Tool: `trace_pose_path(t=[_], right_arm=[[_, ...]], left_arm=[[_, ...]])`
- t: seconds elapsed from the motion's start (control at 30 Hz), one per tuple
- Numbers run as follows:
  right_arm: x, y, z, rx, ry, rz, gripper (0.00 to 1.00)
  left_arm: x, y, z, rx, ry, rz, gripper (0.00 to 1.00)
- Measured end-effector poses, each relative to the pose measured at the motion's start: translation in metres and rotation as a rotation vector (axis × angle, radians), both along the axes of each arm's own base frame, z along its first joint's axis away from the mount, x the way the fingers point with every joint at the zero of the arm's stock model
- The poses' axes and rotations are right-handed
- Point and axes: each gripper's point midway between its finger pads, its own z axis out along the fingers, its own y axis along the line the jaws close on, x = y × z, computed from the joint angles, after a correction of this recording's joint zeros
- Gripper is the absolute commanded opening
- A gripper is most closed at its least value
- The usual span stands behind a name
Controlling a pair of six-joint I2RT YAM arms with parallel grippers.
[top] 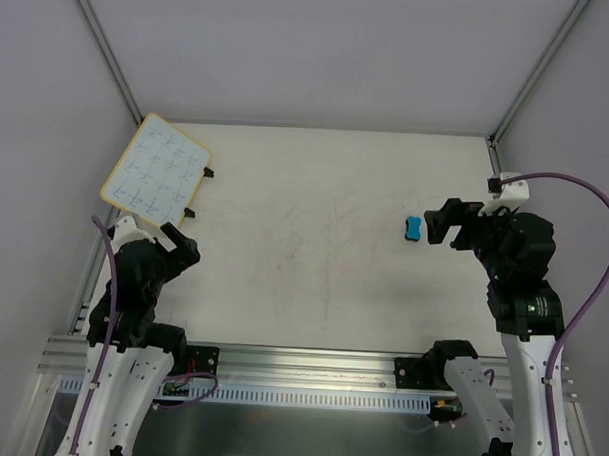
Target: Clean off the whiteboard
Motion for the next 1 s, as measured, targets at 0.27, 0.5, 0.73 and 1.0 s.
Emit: trace_pose_path(t=[0.27,0.5,0.73,1.0], right_arm=[[0.0,0.001,-0.007,0.016,0.021,-0.004,0.99],[-0.002,0.003,-0.033,0.024,0.106,0.0,0.99],[-0.004,0.006,-0.041,0.029,0.139,0.014,0.99],[-0.008,0.014,-0.056,0.045,0.184,0.059,0.99]], left_arm=[[0.007,-0.001,-0.019,-0.017,0.109,0.028,0.99],[0.034,-0.004,-0.028,-0.077,0.27,0.12,0.99],[0.09,-0.002,-0.035,-0.117,0.391,0.285,0.95],[0.157,0.008,-0.055,-0.103,0.428,0.478,0.79]])
